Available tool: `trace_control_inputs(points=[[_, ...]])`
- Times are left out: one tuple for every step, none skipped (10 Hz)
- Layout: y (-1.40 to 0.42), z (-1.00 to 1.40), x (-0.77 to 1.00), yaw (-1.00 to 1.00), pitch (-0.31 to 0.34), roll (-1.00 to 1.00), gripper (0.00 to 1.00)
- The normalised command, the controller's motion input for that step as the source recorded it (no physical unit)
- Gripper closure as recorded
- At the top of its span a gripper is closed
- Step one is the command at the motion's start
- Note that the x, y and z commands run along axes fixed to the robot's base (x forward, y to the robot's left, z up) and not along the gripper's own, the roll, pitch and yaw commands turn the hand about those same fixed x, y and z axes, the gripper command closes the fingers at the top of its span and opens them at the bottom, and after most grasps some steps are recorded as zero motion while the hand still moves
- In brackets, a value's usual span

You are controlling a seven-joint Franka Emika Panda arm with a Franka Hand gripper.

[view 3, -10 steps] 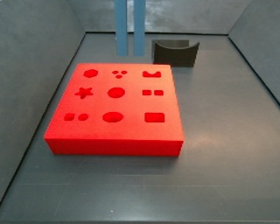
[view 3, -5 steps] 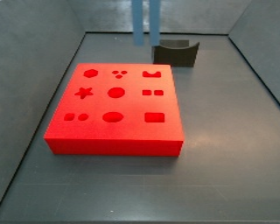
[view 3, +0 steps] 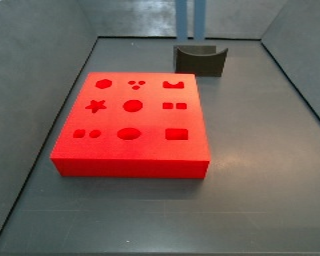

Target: Insert the double-square object.

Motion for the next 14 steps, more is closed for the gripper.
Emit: trace_control_inputs(points=[[0.00, -0.34, 0.00, 0.03, 0.000, -0.05, 1.00], [-0.17, -1.00, 0.00, 0.03, 0.074, 0.00, 1.00], [-0.16, -1.00, 0.04, 0.07, 0.009, 0.06, 1.00], [-0.15, -1.00, 0.09, 0.17, 0.000, 0.06, 1.00], [-0.13, -1.00, 0.08, 0.19, 0.000, 0.08, 1.00], [-0.09, -1.00, 0.08, 0.19, 0.000, 0.10, 1.00], [-0.14, -1.00, 0.08, 0.18, 0.000, 0.07, 1.00], [-0.08, -1.00, 0.00, 0.20, 0.000, 0.00, 1.00], [0.00, -0.05, 0.00, 0.02, 0.013, -0.04, 1.00], [0.00, 0.00, 0.00, 0.00, 0.000, 0.01, 1.00], [0.00, -0.40, -0.08, 0.00, -0.059, 0.13, 1.00], [0.00, -0.45, -0.16, 0.00, -0.051, 0.12, 1.00], [0.00, 0.00, 0.00, 0.00, 0.000, 0.01, 1.00], [0.00, -0.21, 0.00, 0.00, 0.000, 0.00, 1.00]])
